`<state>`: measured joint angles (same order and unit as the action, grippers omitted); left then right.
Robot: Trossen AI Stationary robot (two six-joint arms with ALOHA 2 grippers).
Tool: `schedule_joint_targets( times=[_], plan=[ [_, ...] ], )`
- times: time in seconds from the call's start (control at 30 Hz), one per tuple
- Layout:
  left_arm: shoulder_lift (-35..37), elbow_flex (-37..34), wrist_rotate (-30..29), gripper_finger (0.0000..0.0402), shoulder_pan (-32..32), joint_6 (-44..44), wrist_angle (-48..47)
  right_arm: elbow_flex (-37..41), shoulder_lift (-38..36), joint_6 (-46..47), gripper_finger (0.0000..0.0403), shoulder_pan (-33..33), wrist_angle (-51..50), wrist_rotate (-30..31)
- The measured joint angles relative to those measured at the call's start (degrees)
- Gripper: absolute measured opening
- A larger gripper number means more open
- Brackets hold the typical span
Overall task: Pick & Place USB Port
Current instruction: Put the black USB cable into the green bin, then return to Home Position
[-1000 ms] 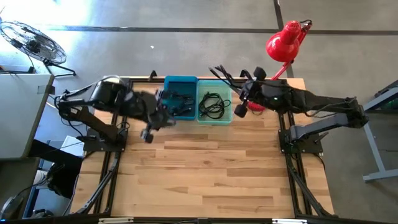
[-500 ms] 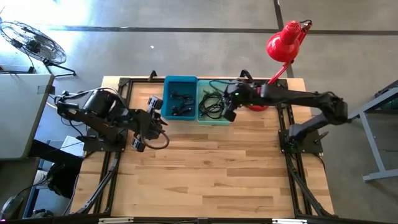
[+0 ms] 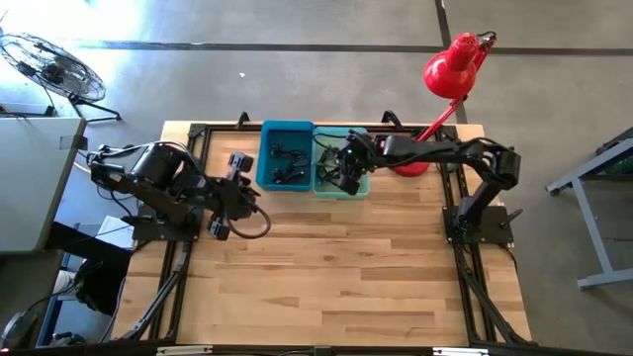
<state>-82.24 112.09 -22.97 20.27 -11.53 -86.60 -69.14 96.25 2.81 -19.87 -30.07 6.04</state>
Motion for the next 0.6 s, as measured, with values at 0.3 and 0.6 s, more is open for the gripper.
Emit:
schedule_joint_targets(
  times=[0.3,0.6],
  plan=[
    [-0.02,-0.02,-4.83,0.0107,0.00,3.13,-3.45,-0.87,-2.97,-1.36,0.0162,-0.03,0.43,6.37],
    [1.81,-0.08,-17.46,0.0107,0.04,-7.82,-3.44,-7.14,-14.66,-7.58,0.0180,-0.01,-3.13,6.60]
  ],
)
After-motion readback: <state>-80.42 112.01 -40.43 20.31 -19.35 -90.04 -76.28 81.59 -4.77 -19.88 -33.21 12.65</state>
